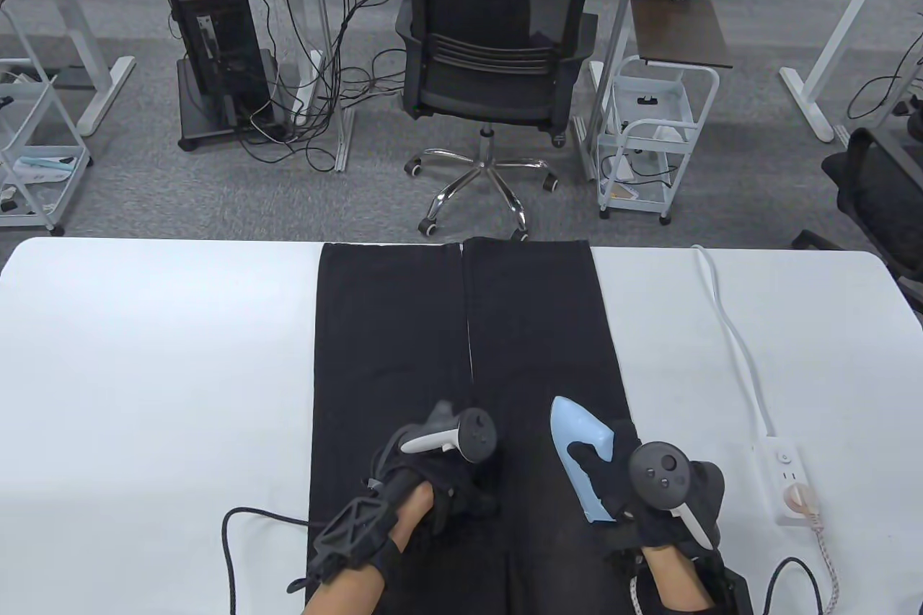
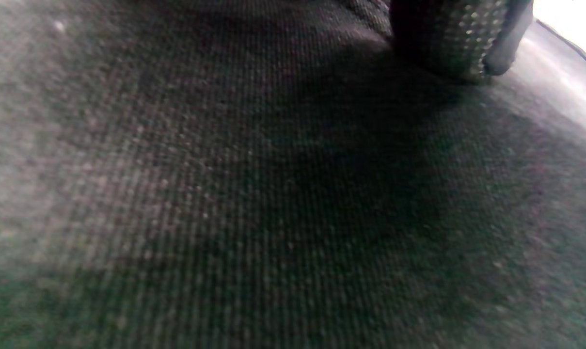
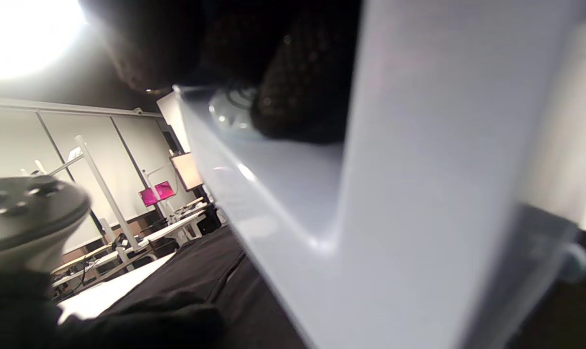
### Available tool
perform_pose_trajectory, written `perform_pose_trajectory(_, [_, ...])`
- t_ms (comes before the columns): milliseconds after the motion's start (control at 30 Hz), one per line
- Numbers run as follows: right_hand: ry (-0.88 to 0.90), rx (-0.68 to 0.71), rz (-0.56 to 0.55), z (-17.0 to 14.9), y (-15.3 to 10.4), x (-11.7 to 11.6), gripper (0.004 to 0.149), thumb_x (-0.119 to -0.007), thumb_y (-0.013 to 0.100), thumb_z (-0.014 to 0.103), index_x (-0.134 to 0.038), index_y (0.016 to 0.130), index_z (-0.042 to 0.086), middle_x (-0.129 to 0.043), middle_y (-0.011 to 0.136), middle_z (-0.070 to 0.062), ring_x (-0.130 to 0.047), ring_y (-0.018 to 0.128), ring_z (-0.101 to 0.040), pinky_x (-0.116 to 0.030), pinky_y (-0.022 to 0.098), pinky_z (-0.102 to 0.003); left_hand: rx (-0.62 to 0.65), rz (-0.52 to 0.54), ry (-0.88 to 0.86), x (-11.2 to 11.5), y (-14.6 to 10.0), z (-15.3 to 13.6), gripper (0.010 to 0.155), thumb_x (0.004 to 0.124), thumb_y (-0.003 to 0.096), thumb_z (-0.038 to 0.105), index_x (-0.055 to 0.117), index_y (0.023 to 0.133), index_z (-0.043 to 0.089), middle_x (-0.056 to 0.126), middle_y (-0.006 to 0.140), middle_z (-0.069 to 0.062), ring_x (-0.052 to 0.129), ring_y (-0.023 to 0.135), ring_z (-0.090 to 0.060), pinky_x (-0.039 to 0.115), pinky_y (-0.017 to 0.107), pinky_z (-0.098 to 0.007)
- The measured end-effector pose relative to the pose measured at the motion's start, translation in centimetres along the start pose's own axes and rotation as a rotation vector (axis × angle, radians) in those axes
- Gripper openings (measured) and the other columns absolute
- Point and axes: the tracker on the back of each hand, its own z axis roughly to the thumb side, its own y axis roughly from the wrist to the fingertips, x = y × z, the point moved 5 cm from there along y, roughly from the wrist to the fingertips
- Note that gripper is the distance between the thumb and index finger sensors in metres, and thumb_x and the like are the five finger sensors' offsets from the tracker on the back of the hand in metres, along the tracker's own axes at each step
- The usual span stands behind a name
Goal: Iron trousers with electric iron on table
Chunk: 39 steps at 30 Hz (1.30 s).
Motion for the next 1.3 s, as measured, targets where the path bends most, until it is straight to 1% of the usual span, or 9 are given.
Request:
perform_pose_trajectory(367, [0.003,-0.043,-0.009,-1.2,0.1,0.6,0.054,-0.078,0.051,0.053,-0.073,0.079,0.006,-0.093,0.046,0.004,-0.101,0.031,-0.010,-0.091,0.029,-0.040,0.036,-0.060,0.179,6.5,-5.4,5.3,0.107,0.068,0.0480,0.065,-0.002,0.113,0.017,-0.019,0.107,-0.037,-0.010,0.092,-0.072,0.017,0.060,-0.085])
perform_pose_trajectory(467, [0.000,-0.032,-0.002,-1.0,0.1,0.4,0.054,-0.078,0.051,0.053,-0.073,0.078,0.006,-0.093,0.046,0.004,-0.101,0.031,-0.010,-0.091,0.029,-0.040,0.037,-0.145,0.222,7.8,-6.6,6.4,0.113,0.071,0.0478,0.067,-0.005,0.113,0.014,-0.019,0.105,-0.041,-0.008,0.090,-0.075,0.015,0.060,-0.085])
perform_pose_trajectory(567, [-0.004,-0.018,0.008,-0.6,0.0,0.2,0.054,-0.078,0.051,0.053,-0.073,0.079,0.006,-0.093,0.046,0.004,-0.101,0.031,-0.011,-0.091,0.029,-0.040,0.050,-0.103,0.229,6.9,-6.9,6.7,0.106,0.072,0.0497,0.064,0.006,0.116,0.013,-0.008,0.110,-0.040,0.005,0.094,-0.074,0.020,0.062,-0.084])
perform_pose_trajectory(667, [-0.007,-0.014,0.011,-0.4,0.0,0.1,0.054,-0.078,0.051,0.053,-0.073,0.079,0.006,-0.093,0.046,0.004,-0.101,0.031,-0.011,-0.091,0.029,-0.040,0.050,-0.047,0.125,4.4,-6.3,5.4,0.102,0.073,0.0511,0.062,0.013,0.117,0.013,0.001,0.113,-0.035,0.011,0.100,-0.068,0.025,0.065,-0.081])
perform_pose_trajectory(800, [0.003,-0.023,-0.004,-0.8,0.1,0.5,0.054,-0.078,0.051,0.052,-0.073,0.079,0.006,-0.093,0.046,0.004,-0.101,0.031,-0.011,-0.091,0.029,-0.041,-0.072,0.028,0.116,-0.1,-3.7,1.4,0.107,0.078,0.0503,0.059,0.008,0.116,0.012,-0.010,0.111,-0.034,0.004,0.099,-0.067,0.021,0.064,-0.082])
perform_pose_trajectory(900, [0.004,-0.026,-0.006,-0.9,0.1,0.7,0.054,-0.078,0.051,0.052,-0.073,0.078,0.006,-0.093,0.046,0.004,-0.101,0.031,-0.011,-0.091,0.029,-0.041,-0.135,0.052,0.122,-2.3,-1.4,-1.1,0.107,0.080,0.0494,0.057,0.008,0.116,0.015,-0.012,0.111,-0.031,0.002,0.099,-0.067,0.021,0.063,-0.083])
perform_pose_trajectory(1033, [-0.008,-0.026,0.001,-0.9,0.1,0.7,0.054,-0.078,0.051,0.052,-0.073,0.079,0.006,-0.093,0.046,0.004,-0.101,0.031,-0.011,-0.091,0.029,-0.041,-0.082,0.046,0.031,-2.8,0.9,-2.7,0.106,0.083,0.0447,0.055,0.012,0.115,0.020,-0.010,0.113,-0.026,0.004,0.100,-0.065,0.023,0.063,-0.082])
perform_pose_trajectory(1133, [-0.012,-0.024,0.012,-0.9,0.1,0.6,0.054,-0.078,0.051,0.052,-0.073,0.079,0.006,-0.093,0.046,0.004,-0.101,0.031,-0.011,-0.091,0.029,-0.041,-0.076,0.042,0.018,-2.7,1.0,-3.0,0.105,0.083,0.0445,0.056,0.011,0.114,0.026,-0.009,0.114,-0.021,-0.002,0.099,-0.062,0.022,0.064,-0.081])
perform_pose_trajectory(1300, [-0.032,-0.011,0.040,-0.5,0.0,0.2,0.055,-0.078,0.051,0.052,-0.073,0.079,0.006,-0.093,0.046,0.003,-0.101,0.031,-0.011,-0.091,0.029,-0.041,-0.087,0.010,0.066,-1.8,0.4,-1.9,0.103,0.080,0.0453,0.056,0.010,0.114,0.025,-0.009,0.114,-0.023,-0.001,0.099,-0.065,0.026,0.064,-0.082])
